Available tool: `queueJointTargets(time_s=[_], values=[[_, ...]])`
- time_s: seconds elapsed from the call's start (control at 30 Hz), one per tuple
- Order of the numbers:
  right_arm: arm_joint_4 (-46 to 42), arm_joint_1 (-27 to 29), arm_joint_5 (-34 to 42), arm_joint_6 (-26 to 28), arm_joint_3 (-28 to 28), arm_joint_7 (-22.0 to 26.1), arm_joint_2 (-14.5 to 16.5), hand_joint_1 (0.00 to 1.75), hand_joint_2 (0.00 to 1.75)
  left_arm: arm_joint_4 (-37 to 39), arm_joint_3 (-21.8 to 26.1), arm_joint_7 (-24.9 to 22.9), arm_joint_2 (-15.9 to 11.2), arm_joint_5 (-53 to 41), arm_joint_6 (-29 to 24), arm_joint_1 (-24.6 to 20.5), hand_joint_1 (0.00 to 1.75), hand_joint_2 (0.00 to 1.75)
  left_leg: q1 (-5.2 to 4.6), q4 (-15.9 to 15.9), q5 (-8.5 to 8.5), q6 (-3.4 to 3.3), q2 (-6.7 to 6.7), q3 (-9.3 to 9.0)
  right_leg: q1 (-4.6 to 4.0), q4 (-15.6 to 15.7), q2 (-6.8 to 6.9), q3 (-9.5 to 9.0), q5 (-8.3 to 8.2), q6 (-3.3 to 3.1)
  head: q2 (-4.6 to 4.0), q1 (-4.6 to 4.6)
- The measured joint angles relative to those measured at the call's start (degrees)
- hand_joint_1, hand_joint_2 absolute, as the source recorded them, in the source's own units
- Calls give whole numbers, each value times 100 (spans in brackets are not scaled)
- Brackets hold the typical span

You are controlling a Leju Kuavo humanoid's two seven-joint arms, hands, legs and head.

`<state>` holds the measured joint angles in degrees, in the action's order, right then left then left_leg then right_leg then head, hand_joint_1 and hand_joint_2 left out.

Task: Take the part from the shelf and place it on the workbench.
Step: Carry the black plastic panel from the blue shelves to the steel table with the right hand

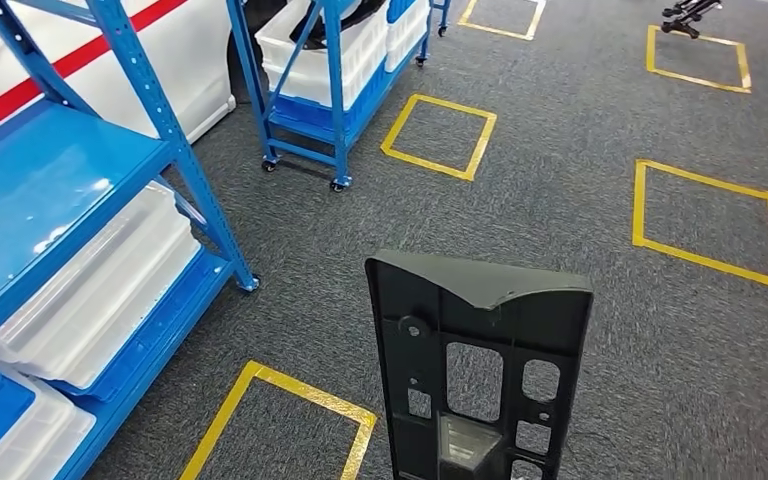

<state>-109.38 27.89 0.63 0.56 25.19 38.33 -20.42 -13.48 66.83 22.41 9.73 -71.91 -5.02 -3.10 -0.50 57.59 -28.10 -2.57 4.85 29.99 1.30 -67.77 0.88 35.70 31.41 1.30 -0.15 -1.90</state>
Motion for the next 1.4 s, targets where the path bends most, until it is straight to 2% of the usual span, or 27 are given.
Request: queueJointTargets(time_s=[0.07, 0.1, 0.13, 0.2, 0.27, 0.33, 0.4, 0.43, 0.47, 0.5, 0.57, 0.63, 0.7, 0.73, 0.77, 0.83, 0.9, 0.93, 0.97, 1.0, 1.1, 1.13, 1.2, 1.23, 1.3, 1.33, 1.4], values=[[-38, 71, -61, -64, -56, 8, 16, 175, 175, 1, -22, 20, 1, -43, 4, -25, 0, 175, -19, 14, -14, 38, 116, -30, -43, 736, 218, -435, -208, -50, 0, 0], [-56, 103, -96, -117, -87, 10, 24, 175, 175, 2, -35, 31, 1, -49, 4, -38, 0, 175, -25, 21, -18, 68, 165, -46, -68, 919, 280, -532, -241, -80, 0, -1], [-68, 132, -130, -179, -115, 8, 30, 175, 175, 2, -45, 42, 2, -40, 1, -50, 0, 175, -27, 24, -20, 102, 216, -57, -93, 978, 277, -542, -243, -107, 0, -1], [-74, 174, -178, -308, -161, -4, 40, 175, 175, 2, -50, 70, 9, 15, -12, -81, 0, 175, -10, 35, -34, 174, 275, -67, -89, 1007, 137, -516, -299, -165, 0, -1], [-59, 160, -200, -366, -180, -15, 40, 175, 175, 2, -50, 95, 14, 47, -22, -93, 0, 175, 15, 251, -217, 246, 40, 8, -54, 1059, 4, -502, -365, -226, 0, -1], [-26, 126, -212, -375, -195, -22, 40, 175, 175, 2, -50, 102, 13, 50, -25, -81, 0, 175, 39, 883, -600, 293, -306, 263, -40, 1073, -124, -469, -408, -268, 0, -2], [13, 115, -216, -382, -210, -27, 40, 175, 175, 2, -49, 102, 13, 52, -25, -55, 0, 175, 52, 1517, -847, 315, -422, 523, -46, 1055, -272, -433, -429, -278, 0, -2], [30, 116, -219, -389, -214, -28, 40, 175, 175, 2, -49, 102, 13, 52, -25, -46, 0, 175, 58, 1590, -812, 320, -436, 546, -47, 1039, -354, -420, -434, -275, 0, -2], [42, 116, -223, -398, -215, -28, 40, 175, 175, 2, -48, 102, 13, 52, -25, -42, 0, 175, 65, 1447, -670, 322, -447, 472, -45, 1016, -437, -410, -436, -269, 0, -2], [50, 115, -231, -410, -216, -27, 40, 175, 175, 2, -48, 101, 10, 52, -25, -43, 0, 175, 76, 1117, -458, 322, -488, 313, -39, 986, -518, -401, -432, -258, 0, -2], [54, 108, -254, -431, -219, -26, 40, 175, 175, 2, -48, 91, 5, 46, -25, -49, 0, 175, 103, 429, -188, 310, -728, 2, -38, 906, -661, -350, -417, -210, 0, -1], [55, 98, -288, -444, -226, -24, 44, 175, 175, 2, -48, 52, 2, 35, -25, -54, 0, 175, 97, 159, -166, 265, -882, -93, -28, 859, -788, -271, -433, -125, 0, -1], [68, 98, -323, -447, -232, -17, 51, 175, 175, 2, -48, -6, 3, 15, -25, -61, 0, 175, 80, 125, -135, 184, -774, -84, -1, 865, -901, -215, -478, -42, 0, -1], [79, 105, -338, -447, -233, -13, 57, 175, 175, 2, -48, -33, 2, 4, -25, -68, 0, 175, 81, 100, -107, 135, -698, -87, -1, 844, -832, -188, -471, -22, 0, -1], [90, 106, -348, -446, -235, -9, 62, 175, 175, 2, -48, -54, 0, -4, -25, -73, 0, 175, 86, 68, -74, 91, -622, -88, -10, 754, -674, -136, -409, -12, 0, 0], [114, 101, -363, -445, -242, -6, 75, 175, 175, 2, -48, -85, -6, -10, -25, -74, 0, 175, 71, 26, -33, 33, -464, -75, -24, 284, -263, 82, -103, -11, 0, 1], [145, 90, -373, -445, -246, -6, 98, 175, 175, 2, -48, -108, -16, -11, -25, -56, 0, 175, 36, 22, -28, 15, -295, -46, -9, -331, -124, 347, 208, 6, 0, 1], [166, 85, -376, -442, -246, -5, 117, 175, 175, 2, -47, -113, -24, -10, -21, -46, 0, 175, 23, 23, -32, 13, -208, -34, -3, -475, -113, 393, 241, 12, 0, 0], [190, 80, -379, -437, -246, -4, 134, 175, 175, 2, -46, -107, -32, -7, -15, -40, 0, 175, 16, 25, -37, 15, -122, -27, 0, -427, -98, 339, 175, 13, 0, 0], [213, 73, -382, -432, -246, -3, 151, 175, 175, 2, -46, -89, -39, -2, -5, -41, 0, 175, 12, 26, -43, 21, -46, -26, -2, -188, -63, 184, 33, 5, 0, 0], [281, 15, -390, -391, -243, 4, 181, 175, 175, 2, -43, -5, -50, 31, 36, -58, 0, 175, -1, 34, -68, 76, 129, -73, -67, 781, 237, -382, -297, -77, 0, -1], [302, -7, -392, -370, -240, 8, 187, 175, 175, 2, -40, 17, -51, 39, 48, -66, 0, 175, -2, 36, -75, 104, 176, -91, -98, 920, 288, -448, -316, -107, 0, 0], [340, -38, -394, -336, -230, 13, 195, 175, 175, 2, -37, 43, -55, 42, 63, -88, 0, 175, 2, 28, -81, 167, 271, -114, -128, 974, 197, -440, -339, -157, 0, -1], [360, -48, -392, -319, -220, 16, 195, 175, 175, 2, -37, 50, -60, 42, 68, -102, 0, 175, 11, 51, -106, 202, 240, -119, -117, 1009, 137, -447, -364, -180, 0, 0], [393, -100, -386, -274, -183, 21, 195, 175, 175, 2, -34, 58, -74, 42, 72, -108, 0, 175, 29, 345, -317, 272, -24, -1, -77, 1076, 11, -462, -415, -232, 0, -2], [409, -132, -382, -252, -163, 23, 195, 175, 175, 2, -32, 57, -82, 40, 71, -97, 0, 175, 45, 659, -499, 298, -212, 142, -62, 1089, -52, -458, -430, -248, 0, -1], [441, -184, -375, -227, -132, 24, 194, 175, 175, 2, -26, 49, -87, 37, 71, -63, 0, 175, 59, 1387, -828, 329, -397, 480, -55, 1080, -191, -434, -436, -269, 0, -1]])
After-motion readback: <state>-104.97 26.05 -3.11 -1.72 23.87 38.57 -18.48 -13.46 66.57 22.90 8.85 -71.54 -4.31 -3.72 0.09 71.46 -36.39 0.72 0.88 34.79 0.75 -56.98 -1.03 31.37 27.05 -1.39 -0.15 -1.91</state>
